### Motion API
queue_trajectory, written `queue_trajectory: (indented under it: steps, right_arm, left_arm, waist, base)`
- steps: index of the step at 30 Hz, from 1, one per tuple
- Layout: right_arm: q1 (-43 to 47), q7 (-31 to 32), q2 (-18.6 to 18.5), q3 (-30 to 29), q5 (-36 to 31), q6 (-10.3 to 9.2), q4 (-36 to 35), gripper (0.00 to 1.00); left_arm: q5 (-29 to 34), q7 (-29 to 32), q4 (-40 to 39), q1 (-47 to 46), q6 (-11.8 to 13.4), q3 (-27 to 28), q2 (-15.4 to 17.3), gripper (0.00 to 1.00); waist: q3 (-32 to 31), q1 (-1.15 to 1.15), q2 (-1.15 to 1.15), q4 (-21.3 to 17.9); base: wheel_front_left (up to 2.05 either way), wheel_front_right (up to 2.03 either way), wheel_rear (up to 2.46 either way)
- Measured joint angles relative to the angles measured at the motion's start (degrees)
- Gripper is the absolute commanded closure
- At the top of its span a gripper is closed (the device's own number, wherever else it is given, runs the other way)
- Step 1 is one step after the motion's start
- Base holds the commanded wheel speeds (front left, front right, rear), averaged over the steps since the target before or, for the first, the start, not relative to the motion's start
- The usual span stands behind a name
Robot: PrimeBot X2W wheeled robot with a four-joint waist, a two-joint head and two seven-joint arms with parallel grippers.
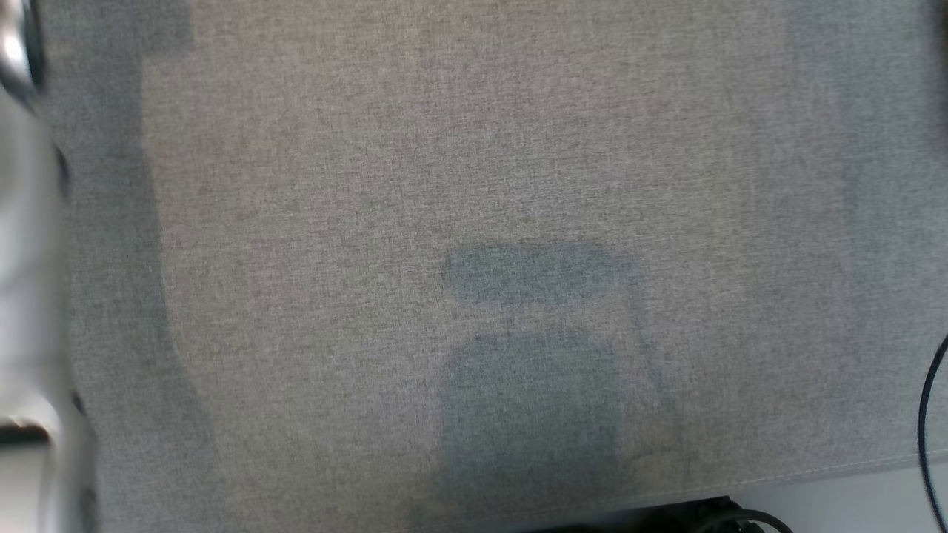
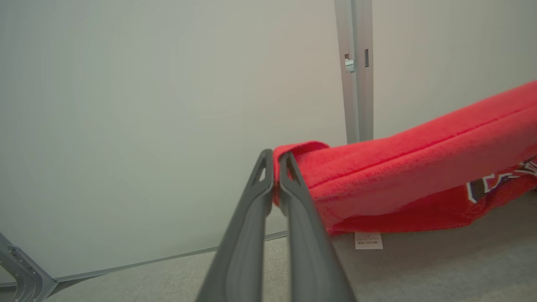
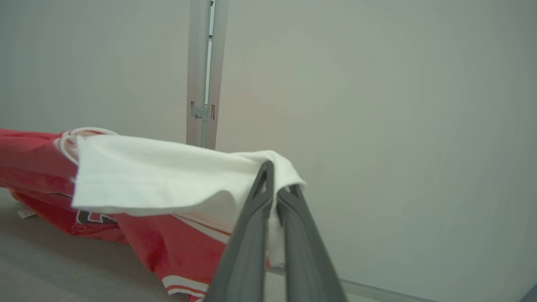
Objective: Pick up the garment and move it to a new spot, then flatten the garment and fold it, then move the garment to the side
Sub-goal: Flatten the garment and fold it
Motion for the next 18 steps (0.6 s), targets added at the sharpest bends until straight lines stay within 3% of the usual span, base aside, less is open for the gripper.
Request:
queue_trajectory:
  steps: [6, 18]
  right_arm:
    - [21.7, 0.0, -0.1, 4.1, 9.6, 0.01, 0.1, 1.0]
    - [44.3, 0.0, 0.4, 12.8, 19.2, 0.01, 5.6, 1.0]
  left_arm:
    - [-4.9, 0.0, -2.6, 24.1, -0.8, 5.4, -4.0, 1.0]
    - [-6.9, -0.1, 0.2, 47.5, -4.2, 11.8, -9.5, 1.0]
  waist:
    - [-4.1, 0.0, 0.0, -0.4]
    - [-19.1, -0.01, 0.0, -0.7]
  base:
    - [0.0, 0.0, 0.0]
    - [0.0, 0.0, 0.0]
